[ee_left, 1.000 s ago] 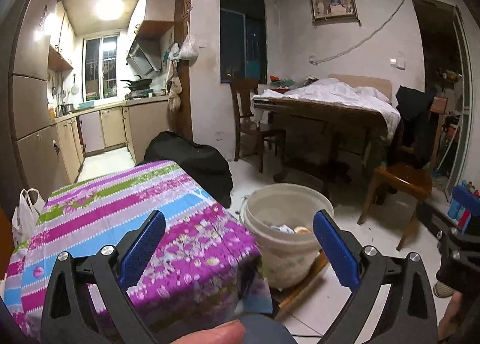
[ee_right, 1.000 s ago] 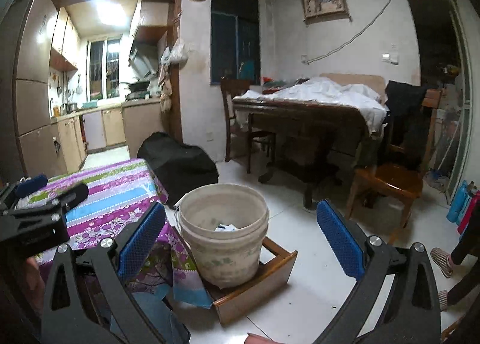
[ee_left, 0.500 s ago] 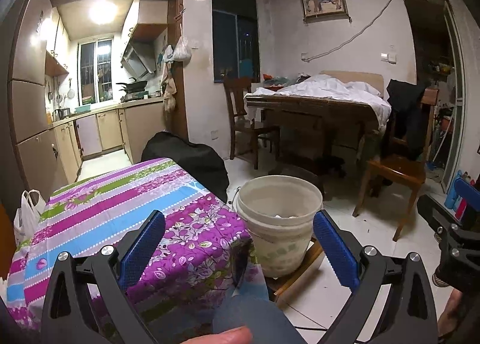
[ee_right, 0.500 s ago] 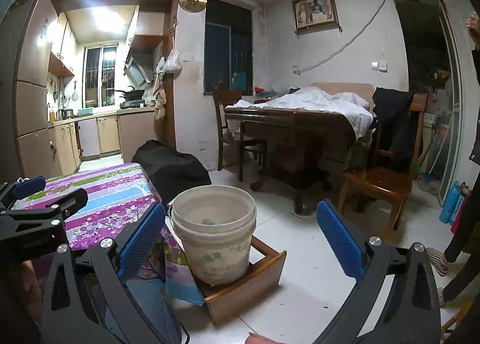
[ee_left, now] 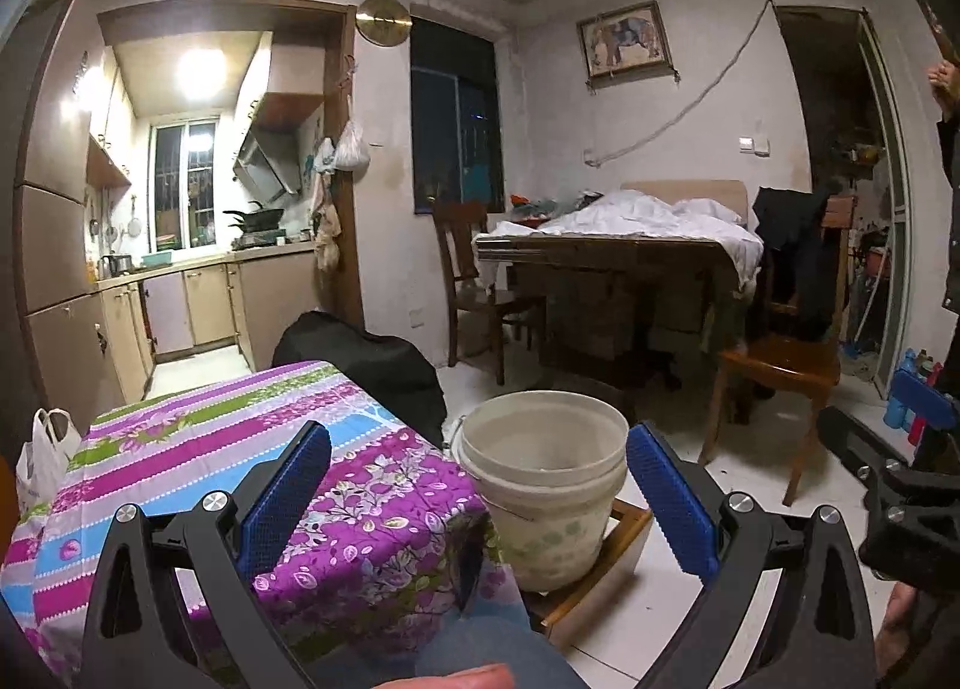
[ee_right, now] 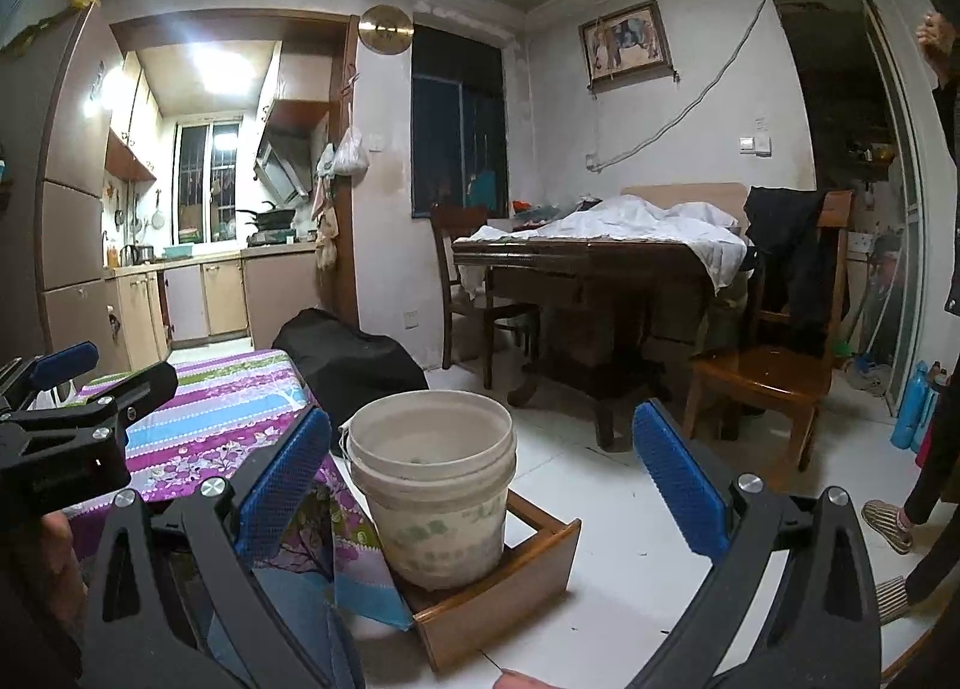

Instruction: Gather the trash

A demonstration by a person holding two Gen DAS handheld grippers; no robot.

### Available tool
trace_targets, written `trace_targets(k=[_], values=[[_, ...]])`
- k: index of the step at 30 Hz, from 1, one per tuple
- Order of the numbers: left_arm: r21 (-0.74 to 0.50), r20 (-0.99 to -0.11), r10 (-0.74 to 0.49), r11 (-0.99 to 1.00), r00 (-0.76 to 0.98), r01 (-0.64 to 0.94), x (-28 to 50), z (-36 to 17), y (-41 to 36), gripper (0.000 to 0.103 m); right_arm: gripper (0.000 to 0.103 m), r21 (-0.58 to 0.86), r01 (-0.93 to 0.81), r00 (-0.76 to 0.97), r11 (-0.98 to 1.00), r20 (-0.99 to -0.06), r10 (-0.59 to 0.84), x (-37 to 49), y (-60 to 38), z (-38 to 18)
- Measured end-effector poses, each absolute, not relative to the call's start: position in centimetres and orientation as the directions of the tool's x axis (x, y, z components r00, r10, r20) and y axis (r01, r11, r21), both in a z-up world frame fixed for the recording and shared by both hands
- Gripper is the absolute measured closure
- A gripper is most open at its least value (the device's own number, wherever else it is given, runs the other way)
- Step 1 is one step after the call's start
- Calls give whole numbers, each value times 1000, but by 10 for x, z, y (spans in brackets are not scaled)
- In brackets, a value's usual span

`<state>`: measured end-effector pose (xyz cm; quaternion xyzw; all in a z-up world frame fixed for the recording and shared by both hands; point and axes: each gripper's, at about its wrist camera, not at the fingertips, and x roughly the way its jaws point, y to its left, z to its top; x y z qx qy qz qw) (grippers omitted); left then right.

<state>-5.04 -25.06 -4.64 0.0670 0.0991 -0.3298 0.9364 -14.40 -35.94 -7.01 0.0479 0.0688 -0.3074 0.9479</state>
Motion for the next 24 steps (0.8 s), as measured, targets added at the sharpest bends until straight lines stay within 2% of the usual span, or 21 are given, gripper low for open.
trace_targets(k=[7,24], values=[[22,-161,-595,795,787,606,-46,-51,-244,5,5,59,586,806,808,-138,-575,-146,-358,-71],[44,-179,-661,734,728,678,-54,-59,-254,5,5,68,585,808,808,-144,-572,-147,-362,-70]])
